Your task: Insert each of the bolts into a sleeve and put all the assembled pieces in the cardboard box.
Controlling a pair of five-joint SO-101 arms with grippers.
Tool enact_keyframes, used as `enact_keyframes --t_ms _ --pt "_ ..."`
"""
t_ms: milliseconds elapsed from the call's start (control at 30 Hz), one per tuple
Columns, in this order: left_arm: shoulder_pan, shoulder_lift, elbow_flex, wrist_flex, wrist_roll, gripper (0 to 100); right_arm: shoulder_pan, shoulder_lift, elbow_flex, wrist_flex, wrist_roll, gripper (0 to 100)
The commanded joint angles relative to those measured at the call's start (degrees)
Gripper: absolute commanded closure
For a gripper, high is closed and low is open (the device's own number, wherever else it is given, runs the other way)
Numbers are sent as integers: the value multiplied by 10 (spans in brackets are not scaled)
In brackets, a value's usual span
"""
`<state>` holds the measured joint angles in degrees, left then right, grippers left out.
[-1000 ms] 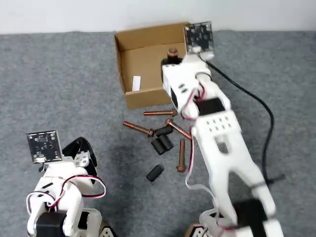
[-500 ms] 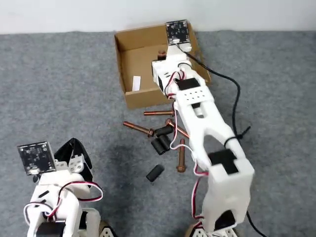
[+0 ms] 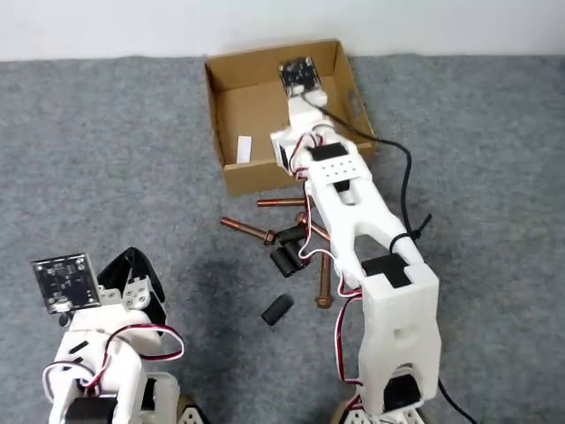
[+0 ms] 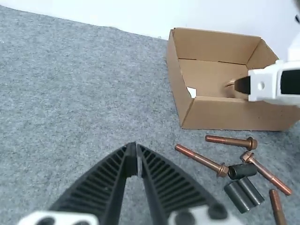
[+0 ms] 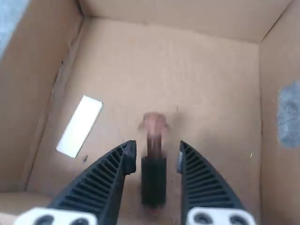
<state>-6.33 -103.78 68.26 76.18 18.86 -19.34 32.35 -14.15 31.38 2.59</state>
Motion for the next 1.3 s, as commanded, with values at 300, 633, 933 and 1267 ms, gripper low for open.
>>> enact_keyframes --t_ms 300,633,933,1267 --pt "-3 -4 -2 3 -3 994 -10 -110 -205 297 3 990" --pt "-3 -4 -2 4 -3 994 -12 -209 -205 521 4 991" --pt "-3 -4 4 2 -3 994 -46 -218 -183 713 4 987" --pt "-3 -4 4 2 -3 994 -63 -138 -81 713 4 842"
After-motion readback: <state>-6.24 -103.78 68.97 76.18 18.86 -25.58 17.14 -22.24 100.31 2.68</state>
